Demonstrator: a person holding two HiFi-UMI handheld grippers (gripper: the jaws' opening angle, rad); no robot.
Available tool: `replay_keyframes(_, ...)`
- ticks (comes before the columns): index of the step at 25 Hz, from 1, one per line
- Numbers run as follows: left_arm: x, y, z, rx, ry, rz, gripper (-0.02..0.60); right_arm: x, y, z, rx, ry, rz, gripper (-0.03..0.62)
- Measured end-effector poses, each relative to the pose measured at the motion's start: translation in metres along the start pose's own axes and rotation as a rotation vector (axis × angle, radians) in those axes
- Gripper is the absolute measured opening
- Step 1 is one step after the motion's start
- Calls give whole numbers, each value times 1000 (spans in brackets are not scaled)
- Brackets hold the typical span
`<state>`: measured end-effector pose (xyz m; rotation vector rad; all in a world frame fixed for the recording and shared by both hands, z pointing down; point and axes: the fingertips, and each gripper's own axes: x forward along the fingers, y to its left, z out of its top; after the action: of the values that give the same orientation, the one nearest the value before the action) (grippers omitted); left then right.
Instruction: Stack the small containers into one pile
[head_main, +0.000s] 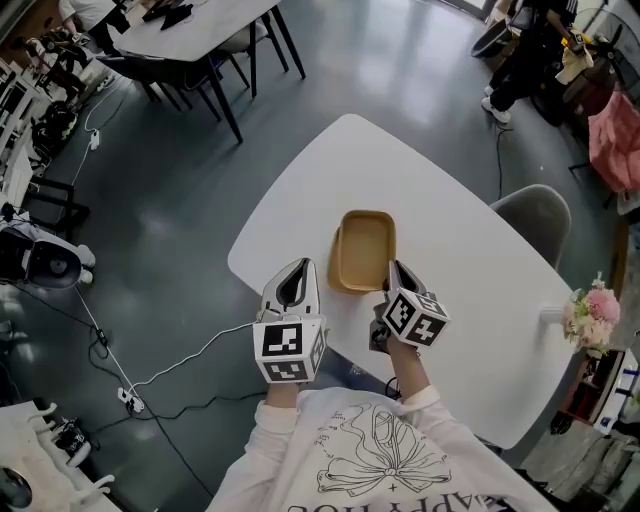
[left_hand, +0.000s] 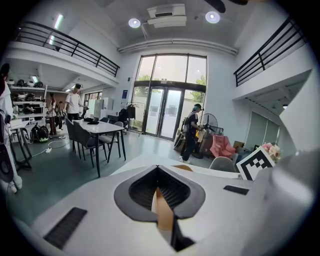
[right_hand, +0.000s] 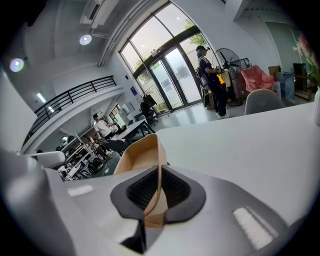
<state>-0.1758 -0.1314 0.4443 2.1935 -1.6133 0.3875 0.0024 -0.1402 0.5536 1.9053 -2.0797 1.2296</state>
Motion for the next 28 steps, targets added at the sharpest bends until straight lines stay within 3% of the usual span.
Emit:
replay_keyframes(10,13,12,-16,-17,49,-11,6,16,-5,-32,110,78,-51,31)
replay_keyframes(25,21,11,-31,-28,85,-30,6,25,-6,-55,116,107,-120,34)
replay_keyframes(27,23,14,-30,-27,82,-30,7,28,0,-52,78,100,-98,77)
replay_keyframes(28,24,15,-30,-26,79,-30,6,28,4,-46,51,83,-81,147)
